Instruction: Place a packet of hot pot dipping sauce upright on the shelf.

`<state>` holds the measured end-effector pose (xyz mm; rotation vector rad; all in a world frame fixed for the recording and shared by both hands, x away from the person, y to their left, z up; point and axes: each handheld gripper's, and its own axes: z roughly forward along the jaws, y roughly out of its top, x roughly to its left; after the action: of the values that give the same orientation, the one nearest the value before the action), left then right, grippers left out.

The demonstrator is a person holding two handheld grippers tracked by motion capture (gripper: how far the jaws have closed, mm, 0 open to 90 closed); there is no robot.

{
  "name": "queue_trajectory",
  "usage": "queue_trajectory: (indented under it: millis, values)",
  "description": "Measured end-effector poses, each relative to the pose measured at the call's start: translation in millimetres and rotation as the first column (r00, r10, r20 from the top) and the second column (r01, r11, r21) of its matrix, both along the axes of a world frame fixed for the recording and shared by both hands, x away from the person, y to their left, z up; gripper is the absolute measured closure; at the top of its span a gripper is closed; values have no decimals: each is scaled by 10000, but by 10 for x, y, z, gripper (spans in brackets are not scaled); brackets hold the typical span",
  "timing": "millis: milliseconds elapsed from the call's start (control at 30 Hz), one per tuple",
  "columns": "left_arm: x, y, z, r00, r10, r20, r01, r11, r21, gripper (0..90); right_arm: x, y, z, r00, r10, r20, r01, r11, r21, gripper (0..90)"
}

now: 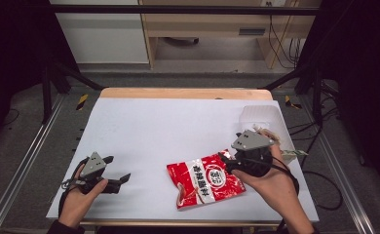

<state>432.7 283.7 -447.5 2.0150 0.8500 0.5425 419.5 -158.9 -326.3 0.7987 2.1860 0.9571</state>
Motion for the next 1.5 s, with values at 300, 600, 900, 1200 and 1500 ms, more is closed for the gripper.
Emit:
queue_trajectory:
  millis: [300,600,900,1200,1500]
  values:
    - [0,-3,-5,10000,25,-9,-25,10000,1,93,-101,155,-402,9989,-268,-377,267,9996,-27,231]
    - [-4,-3,-12,10000,35,-44,-35,10000,43,93,-105,198,-808,9892,-1091,-975,1130,9930,356,203]
    - [2,-33,-5,10000,-53,-15,53,10000,82,93,-180,91,-1058,9774,-1179,-1756,1360,9861,953,140]
    - [14,-49,-1,9999,-134,-22,134,9999,37,93,-246,-74,-1217,9644,-1664,-2057,1933,9740,1184,149]
    - [18,-35,0,10000,-78,5,78,10000,41,93,-196,-161,-1303,9460,-2193,-2389,2499,9625,1060,156]
